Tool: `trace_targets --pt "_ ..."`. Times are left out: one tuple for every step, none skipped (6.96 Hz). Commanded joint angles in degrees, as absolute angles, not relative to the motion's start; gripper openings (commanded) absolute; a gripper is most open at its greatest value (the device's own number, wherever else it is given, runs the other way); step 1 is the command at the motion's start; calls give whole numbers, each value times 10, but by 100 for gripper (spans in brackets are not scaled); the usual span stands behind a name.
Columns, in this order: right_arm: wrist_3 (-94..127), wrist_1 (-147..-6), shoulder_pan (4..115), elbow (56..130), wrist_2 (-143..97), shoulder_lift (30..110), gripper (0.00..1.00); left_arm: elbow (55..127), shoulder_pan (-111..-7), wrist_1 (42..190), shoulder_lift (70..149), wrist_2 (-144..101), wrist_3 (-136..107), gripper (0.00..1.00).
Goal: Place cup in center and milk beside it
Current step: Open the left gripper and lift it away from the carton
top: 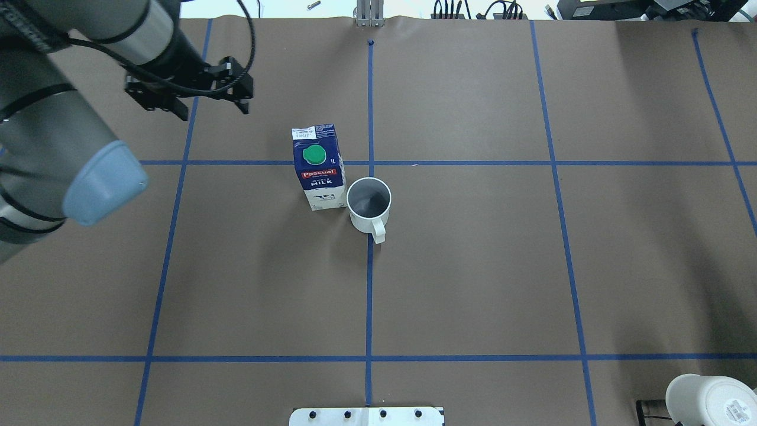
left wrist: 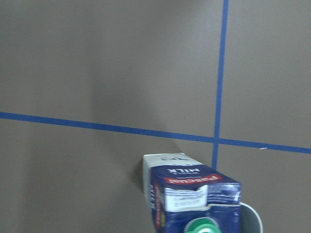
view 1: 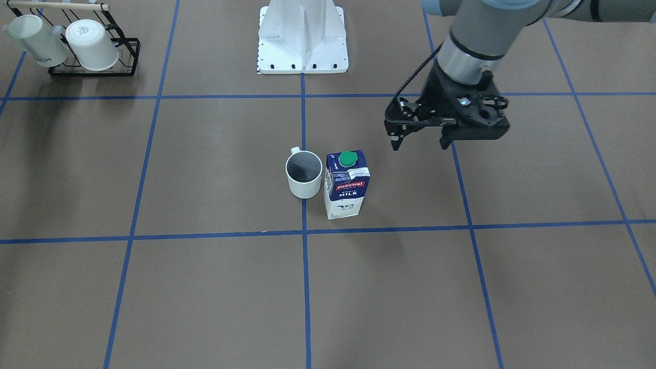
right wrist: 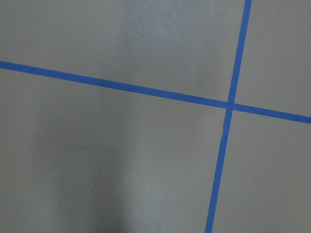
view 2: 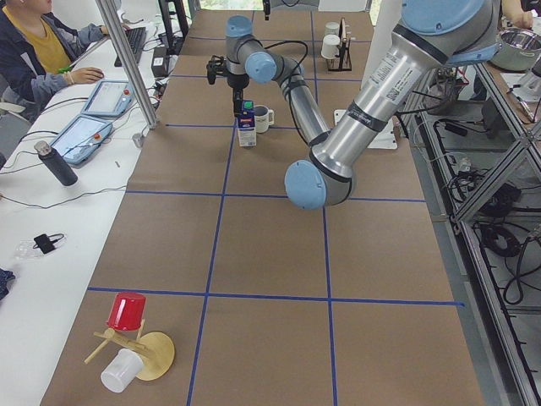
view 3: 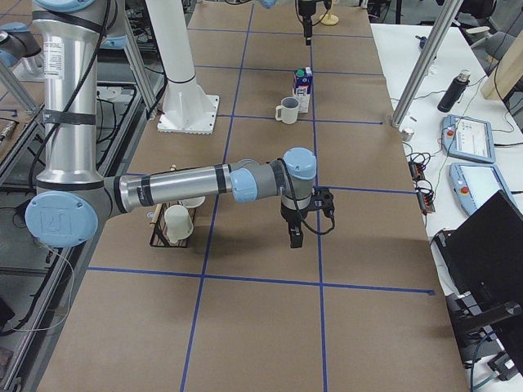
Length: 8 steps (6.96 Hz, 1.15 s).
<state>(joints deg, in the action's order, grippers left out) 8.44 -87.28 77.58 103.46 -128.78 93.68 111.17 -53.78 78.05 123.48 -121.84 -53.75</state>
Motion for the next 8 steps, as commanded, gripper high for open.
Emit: trace_targets --pt "88 -873 776 1034 -1295 936 100 1153 -601 780 1103 -1221 -325 98" --pt "88 -873 776 1034 -1295 936 100 1144 -644 787 1044 -1225 -219 98" --pt "88 -873 776 1034 -1296 935 100 1129 -677 805 1014 -1228 -168 98" --pt "89 -873 775 1034 -1296 933 100 1109 -690 848 975 -1235 -153 98" --pt "91 -873 775 1034 -1296 930 100 1067 -707 919 942 -1268 -151 98" --pt "91 -873 775 1034 -1296 929 100 1035 -726 990 909 -1296 -136 98" --pt "91 -873 775 1034 -1296 927 100 1020 -756 997 898 -1318 -126 98" --pt "92 -873 774 1029 -1296 921 100 1003 -779 995 898 -1333 -75 98"
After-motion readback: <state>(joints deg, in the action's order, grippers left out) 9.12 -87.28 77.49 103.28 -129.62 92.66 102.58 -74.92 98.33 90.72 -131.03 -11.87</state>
